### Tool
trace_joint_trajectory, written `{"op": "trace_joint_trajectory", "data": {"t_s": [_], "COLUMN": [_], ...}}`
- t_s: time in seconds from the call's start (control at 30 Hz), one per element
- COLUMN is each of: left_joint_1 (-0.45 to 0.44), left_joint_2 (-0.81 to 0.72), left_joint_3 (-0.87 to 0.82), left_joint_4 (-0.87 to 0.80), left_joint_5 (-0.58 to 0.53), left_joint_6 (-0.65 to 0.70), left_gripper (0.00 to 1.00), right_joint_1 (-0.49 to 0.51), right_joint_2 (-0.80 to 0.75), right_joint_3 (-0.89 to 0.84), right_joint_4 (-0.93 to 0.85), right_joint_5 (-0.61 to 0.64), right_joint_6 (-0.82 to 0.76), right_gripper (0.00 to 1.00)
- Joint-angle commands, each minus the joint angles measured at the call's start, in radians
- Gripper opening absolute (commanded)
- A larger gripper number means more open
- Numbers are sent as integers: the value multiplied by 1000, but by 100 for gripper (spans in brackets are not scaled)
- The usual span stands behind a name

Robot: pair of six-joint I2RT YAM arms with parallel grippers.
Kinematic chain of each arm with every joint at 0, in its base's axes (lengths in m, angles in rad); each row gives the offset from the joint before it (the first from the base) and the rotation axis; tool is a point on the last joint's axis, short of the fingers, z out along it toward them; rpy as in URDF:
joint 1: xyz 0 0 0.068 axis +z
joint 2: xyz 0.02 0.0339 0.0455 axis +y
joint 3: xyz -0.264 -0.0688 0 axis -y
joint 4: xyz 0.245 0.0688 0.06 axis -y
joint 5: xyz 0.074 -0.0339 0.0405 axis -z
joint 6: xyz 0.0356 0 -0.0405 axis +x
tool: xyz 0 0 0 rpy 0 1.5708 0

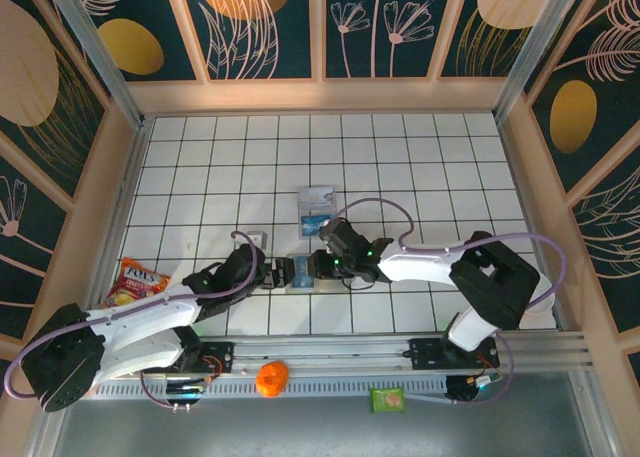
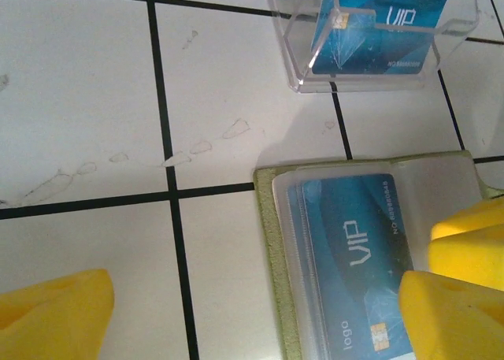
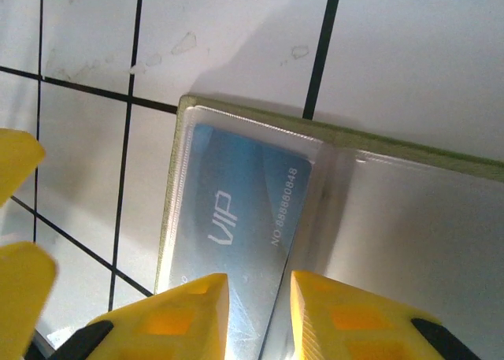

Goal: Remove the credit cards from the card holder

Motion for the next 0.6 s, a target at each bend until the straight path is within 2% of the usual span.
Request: {"op": "trace_joint_trajectory", "data": {"t_s": [0.0,0.17,0.27,0.5,0.57], "left_joint_1": [8,7,8,2,-3], "left_joint_2": [42,143,208,296,311], "left_joint_3": [-4,38,66,100,101], "left_joint_4": [58,118,157,185,177], "left_joint_5": [26,72,112,145,141], "left_joint_6": [15,46,59,86,87], "left_gripper": [79,53,51,57,52], "right_joint_1": [2,-20,-22,-21,-22], "right_joint_2": [-44,-34,-20,5,6], "right_joint_3": [-6,-15,-15,-16,-20], "right_joint_4": [-47,-25,-8,12,14], "right_joint_5": [70,-3,-29,-55,-58], "right_joint_6": [-11,-24,-34,-37,-35], "right_gripper": [26,12,9,9,9]}}
